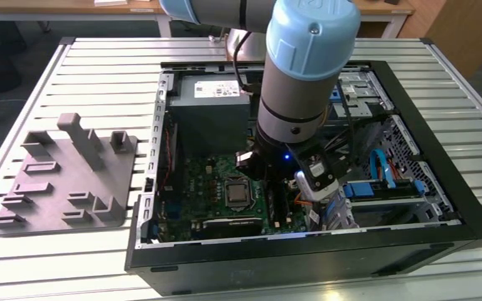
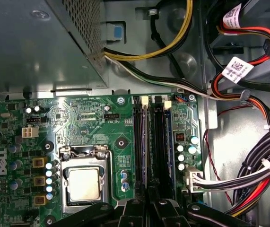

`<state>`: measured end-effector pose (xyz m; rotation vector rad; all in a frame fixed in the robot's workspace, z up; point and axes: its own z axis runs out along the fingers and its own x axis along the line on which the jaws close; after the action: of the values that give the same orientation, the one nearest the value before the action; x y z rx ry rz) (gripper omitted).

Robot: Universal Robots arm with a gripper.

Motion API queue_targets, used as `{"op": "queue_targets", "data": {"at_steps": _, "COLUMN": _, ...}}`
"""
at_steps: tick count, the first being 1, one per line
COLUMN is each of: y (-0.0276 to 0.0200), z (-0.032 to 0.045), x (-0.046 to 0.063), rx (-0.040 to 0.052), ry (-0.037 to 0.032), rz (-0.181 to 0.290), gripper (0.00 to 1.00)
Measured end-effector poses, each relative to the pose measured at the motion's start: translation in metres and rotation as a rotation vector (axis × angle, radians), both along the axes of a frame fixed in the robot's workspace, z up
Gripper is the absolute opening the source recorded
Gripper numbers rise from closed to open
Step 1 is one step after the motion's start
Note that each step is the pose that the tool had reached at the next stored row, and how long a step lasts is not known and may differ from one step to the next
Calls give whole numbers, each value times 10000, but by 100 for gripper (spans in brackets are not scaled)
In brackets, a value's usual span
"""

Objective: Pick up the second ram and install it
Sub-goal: 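Insert the second ram into the second slot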

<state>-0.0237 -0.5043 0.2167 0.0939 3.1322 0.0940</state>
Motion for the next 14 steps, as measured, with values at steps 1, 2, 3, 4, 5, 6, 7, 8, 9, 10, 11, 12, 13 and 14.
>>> {"op": "queue_targets", "data": {"at_steps": 1, "y": 0, "z": 0, "x": 1, "rx": -1, "ry": 0, "rz": -2, "gripper": 14}}
{"op": "queue_targets", "data": {"at_steps": 2, "y": 0, "z": 0, "x": 3, "rx": -1, "ry": 0, "rz": -5, "gripper": 14}}
{"op": "queue_targets", "data": {"at_steps": 3, "y": 0, "z": 1, "x": 6, "rx": -2, "ry": 1, "rz": -10, "gripper": 14}}
{"op": "queue_targets", "data": {"at_steps": 4, "y": 0, "z": 1, "x": 7, "rx": -3, "ry": 1, "rz": -20, "gripper": 14}}
{"op": "queue_targets", "data": {"at_steps": 5, "y": 1, "z": 0, "x": 8, "rx": -3, "ry": 1, "rz": -28, "gripper": 14}}
{"op": "queue_targets", "data": {"at_steps": 6, "y": 1, "z": 0, "x": 8, "rx": -4, "ry": 0, "rz": -34, "gripper": 14}}
{"op": "queue_targets", "data": {"at_steps": 7, "y": 2, "z": 0, "x": 8, "rx": -4, "ry": 1, "rz": -40, "gripper": 14}}
{"op": "queue_targets", "data": {"at_steps": 8, "y": 5, "z": -2, "x": 9, "rx": -4, "ry": 0, "rz": -44, "gripper": 14}}
{"op": "queue_targets", "data": {"at_steps": 9, "y": 8, "z": -4, "x": 9, "rx": -5, "ry": 0, "rz": -49, "gripper": 14}}
{"op": "queue_targets", "data": {"at_steps": 10, "y": 11, "z": -7, "x": 9, "rx": -8, "ry": 0, "rz": -55, "gripper": 14}}
{"op": "queue_targets", "data": {"at_steps": 11, "y": 16, "z": -11, "x": 8, "rx": -15, "ry": 1, "rz": -61, "gripper": 14}}
{"op": "queue_targets", "data": {"at_steps": 12, "y": 22, "z": -15, "x": 8, "rx": -20, "ry": 1, "rz": -64, "gripper": 14}}
{"op": "queue_targets", "data": {"at_steps": 13, "y": 28, "z": -19, "x": 8, "rx": -25, "ry": 1, "rz": -69, "gripper": 14}}
{"op": "queue_targets", "data": {"at_steps": 14, "y": 34, "z": -25, "x": 9, "rx": -24, "ry": -1, "rz": -73, "gripper": 14}}
